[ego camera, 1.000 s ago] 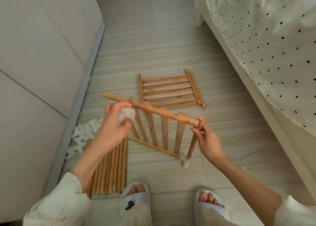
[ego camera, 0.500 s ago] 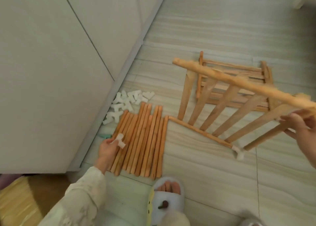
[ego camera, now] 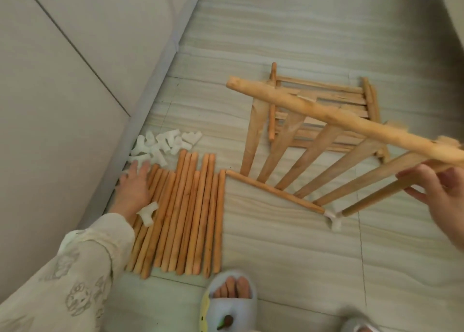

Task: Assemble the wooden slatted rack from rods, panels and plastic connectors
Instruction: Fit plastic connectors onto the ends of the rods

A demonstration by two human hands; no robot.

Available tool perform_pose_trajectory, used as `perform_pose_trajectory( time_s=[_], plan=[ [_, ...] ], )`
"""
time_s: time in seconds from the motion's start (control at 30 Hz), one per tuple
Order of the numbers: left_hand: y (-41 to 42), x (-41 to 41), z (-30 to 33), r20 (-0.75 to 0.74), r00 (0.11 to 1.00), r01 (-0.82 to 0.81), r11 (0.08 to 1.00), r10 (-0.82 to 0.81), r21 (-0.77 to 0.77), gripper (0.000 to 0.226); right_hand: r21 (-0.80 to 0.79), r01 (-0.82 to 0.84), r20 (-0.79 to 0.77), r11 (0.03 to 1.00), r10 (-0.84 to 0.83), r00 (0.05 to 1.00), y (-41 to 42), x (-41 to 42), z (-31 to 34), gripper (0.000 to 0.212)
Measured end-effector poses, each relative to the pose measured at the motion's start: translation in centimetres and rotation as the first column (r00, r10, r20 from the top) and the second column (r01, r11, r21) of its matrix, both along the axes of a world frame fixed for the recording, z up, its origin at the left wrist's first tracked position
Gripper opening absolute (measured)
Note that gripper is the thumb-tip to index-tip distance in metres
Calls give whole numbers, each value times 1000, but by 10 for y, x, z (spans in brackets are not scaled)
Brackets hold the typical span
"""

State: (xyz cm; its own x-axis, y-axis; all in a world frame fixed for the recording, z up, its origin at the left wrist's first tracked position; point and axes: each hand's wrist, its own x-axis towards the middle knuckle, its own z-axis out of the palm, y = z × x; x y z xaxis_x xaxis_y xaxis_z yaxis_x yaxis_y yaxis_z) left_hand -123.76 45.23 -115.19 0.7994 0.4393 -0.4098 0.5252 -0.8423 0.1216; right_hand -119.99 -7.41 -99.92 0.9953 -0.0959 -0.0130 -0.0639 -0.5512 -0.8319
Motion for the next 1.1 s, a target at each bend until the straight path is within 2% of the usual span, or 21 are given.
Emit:
perform_pose_trajectory(
  time_s=[0.07,0.13,0.23,0.33,0.47,0.6,0.67,0.77,0.9,1.1],
  plan=[
    [4,8,-7,-54,997,66,997,-63,49,63,-1,36,-2,999,-36,999,16,2,4,18],
    [1,11,-11,-51,997,61,995,-57,78,56,-12,60,12,998,-60,998,21,2,9,20],
    [-5,11,-14,-28,999,24,1000,-24,-2,50,-30,80,-21,996,-81,996,17,2,5,19],
    [-11,8,-18,-3,1000,22,998,-23,-60,57,-9,68,-18,998,-68,998,17,2,7,20],
    [-12,5,-12,0,998,-59,997,59,45,44,-14,79,-27,997,-79,996,19,-1,8,22],
    [0,3,-15,-110,993,-37,999,39,20,56,-30,90,-19,996,-90,996,20,0,7,19],
    [1,3,-15,-112,993,-37,999,38,14,58,-16,91,-19,996,-92,996,19,3,6,15],
    [0,2,-14,-57,995,-75,995,78,64,59,4,106,-13,994,-106,994,17,5,3,17],
    [-7,1,-1,53,998,-52,990,45,134,42,51,124,-26,991,-123,992,17,3,1,11],
    [-62,7,51,333,940,76,997,-80,26,37,44,144,-43,989,-142,989,24,-11,3,16]
  ],
)
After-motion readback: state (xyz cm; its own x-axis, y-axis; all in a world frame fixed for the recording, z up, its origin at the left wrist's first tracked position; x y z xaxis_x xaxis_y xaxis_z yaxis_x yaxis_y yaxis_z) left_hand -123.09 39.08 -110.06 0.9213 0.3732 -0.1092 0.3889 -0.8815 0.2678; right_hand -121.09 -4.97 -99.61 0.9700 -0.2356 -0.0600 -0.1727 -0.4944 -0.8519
